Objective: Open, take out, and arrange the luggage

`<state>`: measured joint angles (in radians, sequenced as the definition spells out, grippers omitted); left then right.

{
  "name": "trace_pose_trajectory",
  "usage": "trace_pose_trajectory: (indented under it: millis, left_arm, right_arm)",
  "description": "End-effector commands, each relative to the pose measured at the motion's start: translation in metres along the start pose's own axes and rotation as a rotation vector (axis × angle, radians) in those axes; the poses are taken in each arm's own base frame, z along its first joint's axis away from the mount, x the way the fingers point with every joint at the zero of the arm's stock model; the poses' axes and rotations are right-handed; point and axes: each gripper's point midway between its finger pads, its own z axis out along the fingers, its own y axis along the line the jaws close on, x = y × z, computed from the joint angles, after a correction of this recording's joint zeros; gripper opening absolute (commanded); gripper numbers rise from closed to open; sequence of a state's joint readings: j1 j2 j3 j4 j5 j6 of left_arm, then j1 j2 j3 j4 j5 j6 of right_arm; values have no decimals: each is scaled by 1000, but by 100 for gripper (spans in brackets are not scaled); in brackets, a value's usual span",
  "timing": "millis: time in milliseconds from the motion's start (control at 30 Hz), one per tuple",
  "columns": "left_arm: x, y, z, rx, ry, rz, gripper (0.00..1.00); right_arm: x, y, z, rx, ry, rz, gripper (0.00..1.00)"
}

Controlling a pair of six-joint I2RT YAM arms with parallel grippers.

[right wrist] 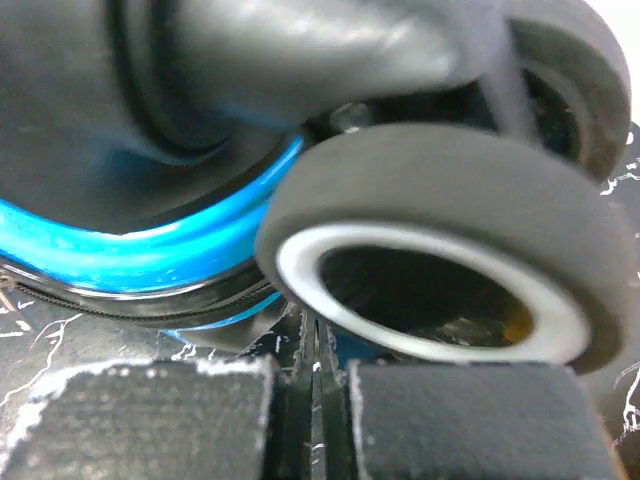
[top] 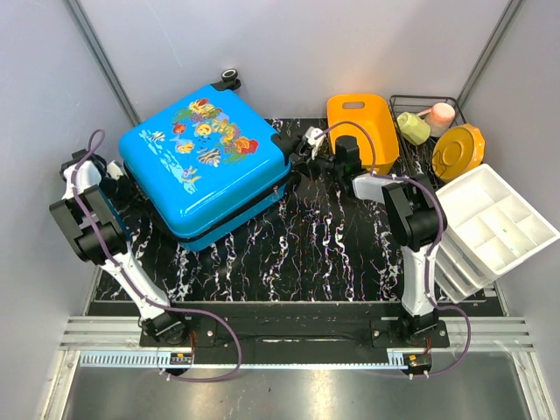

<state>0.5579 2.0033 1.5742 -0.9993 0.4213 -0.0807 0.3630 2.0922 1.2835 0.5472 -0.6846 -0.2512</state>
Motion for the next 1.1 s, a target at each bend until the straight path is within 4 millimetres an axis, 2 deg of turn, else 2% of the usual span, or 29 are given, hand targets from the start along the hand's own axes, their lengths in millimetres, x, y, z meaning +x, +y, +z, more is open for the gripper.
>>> trace_pose_trajectory:
  millis: [0,33,100,133,200,333,400,433,500,567,600,633,700,800,867,933,1000,1067]
  left_arm:
    - [-80,0,6,-14,-227,139,0]
    - [-80,-1,6,-10,-217,142,0]
    - [-84,-4,7,2,-214,175,0]
    - [-84,-4,7,-2,-206,208,0]
    - [-86,-10,8,-3,-196,252,0]
    - [-82,-22,15,26,-161,367,0]
    - [-79,-35,21,39,-144,424,0]
    - [-78,-39,23,46,-138,466,0]
    - [-75,-52,27,67,-130,509,0]
    - [-71,-64,31,93,-122,554,0]
    - [-69,-70,31,115,-121,569,0]
    - [-68,-74,32,124,-119,587,0]
    - [-64,-89,33,171,-117,614,0]
    - [-60,-101,32,212,-114,621,0]
    - [-57,-107,29,238,-115,620,3]
    - [-56,-114,22,262,-127,623,11]
    - [-54,-118,13,269,-133,622,33]
    - [-55,-118,7,253,-138,595,56]
  right_arm:
    - [-49,-70,-9,119,-150,-155,0]
    - [-48,-69,-5,101,-165,-144,0]
    - [-62,-74,-4,99,-230,-170,0]
    - [-59,-72,-1,79,-243,-136,0]
    - [-79,-73,-2,54,-318,-142,0]
    - [-82,-43,4,-138,-354,16,0]
    - [-88,-36,7,-182,-381,41,0]
    - [-80,-31,11,-213,-365,84,0]
    - [-85,-28,14,-244,-382,86,0]
    - [-71,-25,24,-278,-358,142,0]
    - [-80,-28,27,-289,-371,137,0]
    - [-66,-25,35,-309,-349,185,0]
    - [-67,-24,42,-326,-353,188,0]
    - [-54,-8,45,-370,-329,221,0]
    - [-64,9,37,-400,-333,219,0]
    - [-64,30,23,-420,-314,238,0]
    - [-67,54,8,-438,-311,235,0]
    - [-67,69,4,-437,-299,253,0]
